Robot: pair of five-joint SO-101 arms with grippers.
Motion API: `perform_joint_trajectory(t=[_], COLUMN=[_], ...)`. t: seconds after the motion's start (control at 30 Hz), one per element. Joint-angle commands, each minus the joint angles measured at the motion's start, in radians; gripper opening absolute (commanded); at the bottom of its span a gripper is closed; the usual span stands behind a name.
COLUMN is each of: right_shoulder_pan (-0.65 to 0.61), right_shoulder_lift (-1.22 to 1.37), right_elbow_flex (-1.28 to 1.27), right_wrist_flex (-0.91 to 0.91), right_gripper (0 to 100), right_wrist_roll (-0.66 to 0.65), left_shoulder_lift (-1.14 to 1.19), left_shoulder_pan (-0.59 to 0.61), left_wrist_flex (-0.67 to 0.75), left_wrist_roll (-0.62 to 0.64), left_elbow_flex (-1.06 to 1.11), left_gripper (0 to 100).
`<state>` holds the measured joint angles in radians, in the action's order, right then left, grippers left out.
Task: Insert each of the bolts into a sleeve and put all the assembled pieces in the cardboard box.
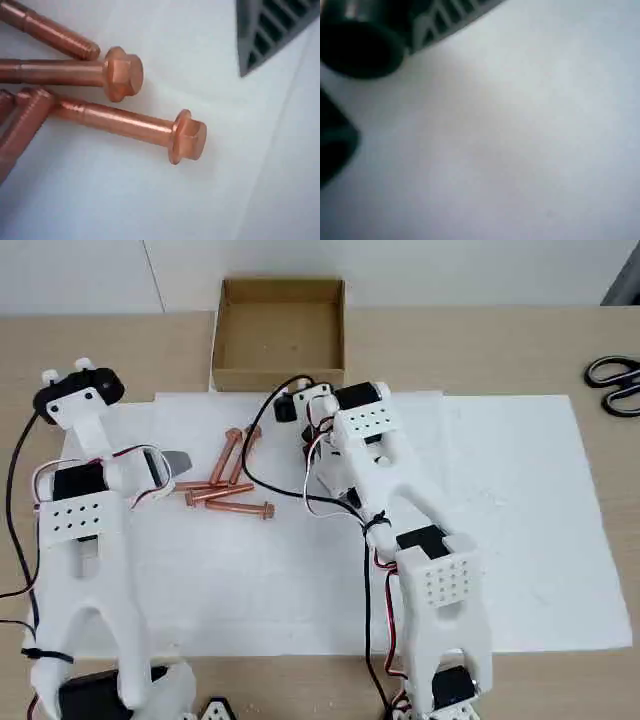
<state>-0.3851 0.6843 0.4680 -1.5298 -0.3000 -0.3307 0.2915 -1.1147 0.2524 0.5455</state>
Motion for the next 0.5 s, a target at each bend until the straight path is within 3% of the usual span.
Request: perform_joint_trajectory(t=[0.0,0.2,0.47], right_shoulder_pan=[-0.012,0.028,0.093], right_shoulder_lift=[0.025,0.021,0.019], right_elbow_flex=[0.002,0.023,0.281], right_wrist_flex=[-0.005,-0.022,-0.197], right_gripper=[2.9,0.2,0.4], right_wrist_roll=[0.012,0.008,0.003], left_shoulder_lift=[-0.034,-0.034,-0.034], left_shoulder_pan=[0.002,-0.002,-0.003], left_wrist_flex=[0.017,0.017,0.015], left_wrist_roll=[0.006,0.006,0.006], left_elbow_flex=[-0.035,-0.035,-0.041], left_gripper=[31,31,31])
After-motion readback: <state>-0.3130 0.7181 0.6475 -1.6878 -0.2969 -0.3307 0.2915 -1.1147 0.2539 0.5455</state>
